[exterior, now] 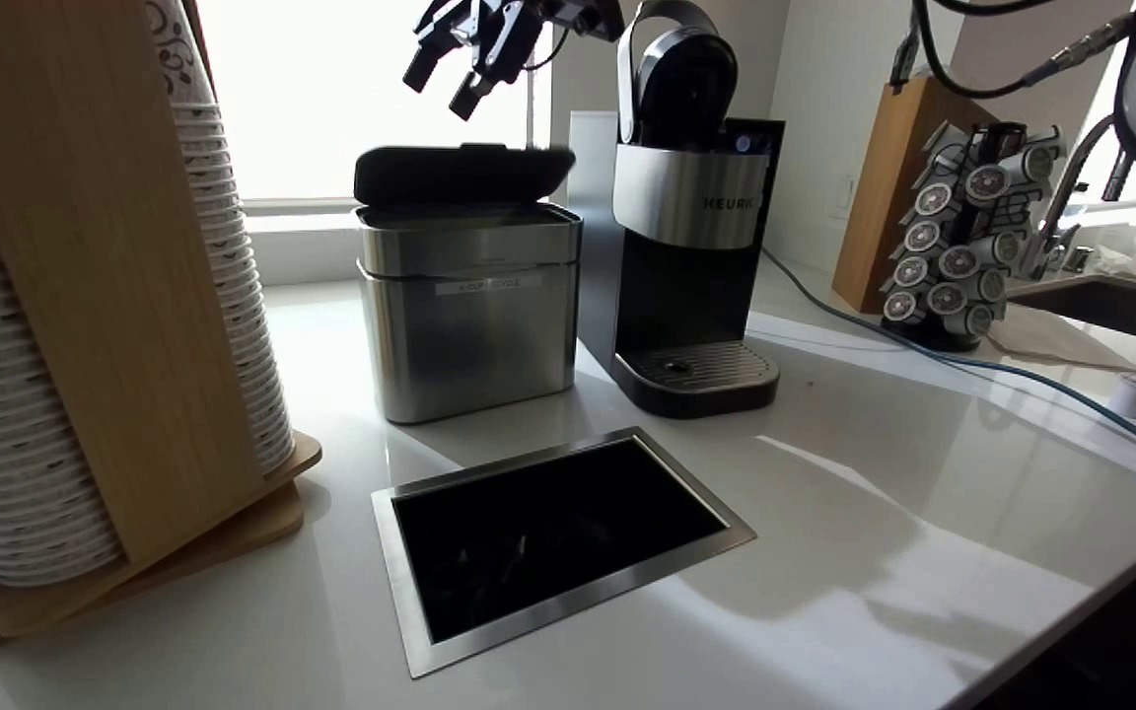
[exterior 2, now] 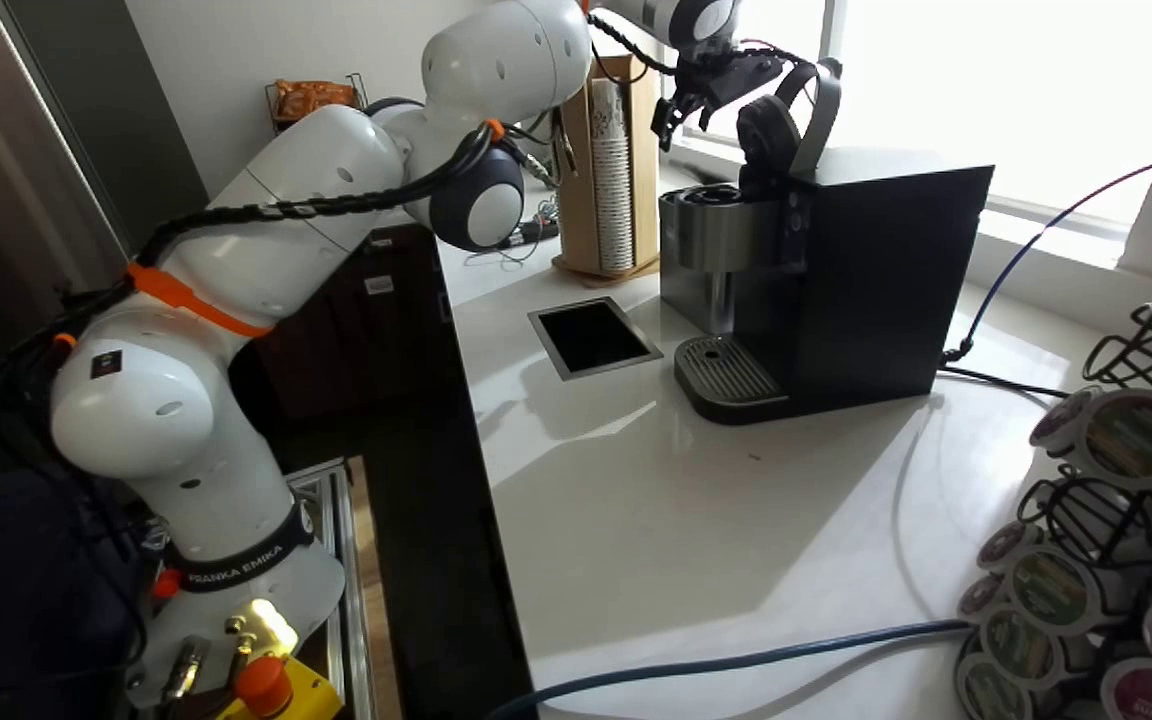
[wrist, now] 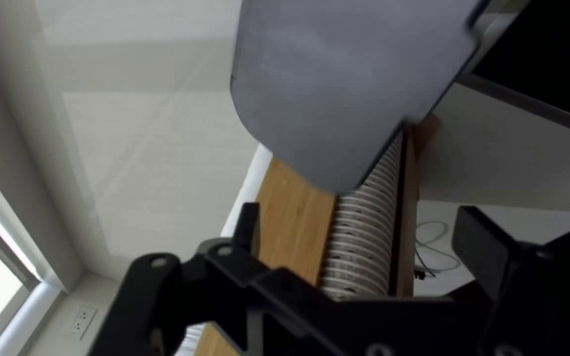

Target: Remove the coffee pod from the coffeemaker and place it in the silver bin then close the bin.

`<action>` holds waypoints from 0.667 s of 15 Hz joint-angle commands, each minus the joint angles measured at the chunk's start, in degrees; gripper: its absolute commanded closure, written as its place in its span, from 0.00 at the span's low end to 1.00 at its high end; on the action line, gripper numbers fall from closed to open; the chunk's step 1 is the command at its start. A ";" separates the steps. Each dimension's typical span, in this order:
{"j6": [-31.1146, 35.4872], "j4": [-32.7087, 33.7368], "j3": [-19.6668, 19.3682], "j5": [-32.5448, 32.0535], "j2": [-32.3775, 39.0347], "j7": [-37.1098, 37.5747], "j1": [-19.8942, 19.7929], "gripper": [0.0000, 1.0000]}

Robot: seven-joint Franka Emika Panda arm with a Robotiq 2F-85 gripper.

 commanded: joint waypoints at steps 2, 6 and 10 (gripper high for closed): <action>-6.11 -0.64 -1.26 6.68 -0.80 -2.63 1.00 0.00; 0.26 -0.16 -7.50 2.34 -3.39 3.61 3.69 0.00; -2.72 -0.20 -13.92 -2.89 -9.64 13.31 7.37 0.00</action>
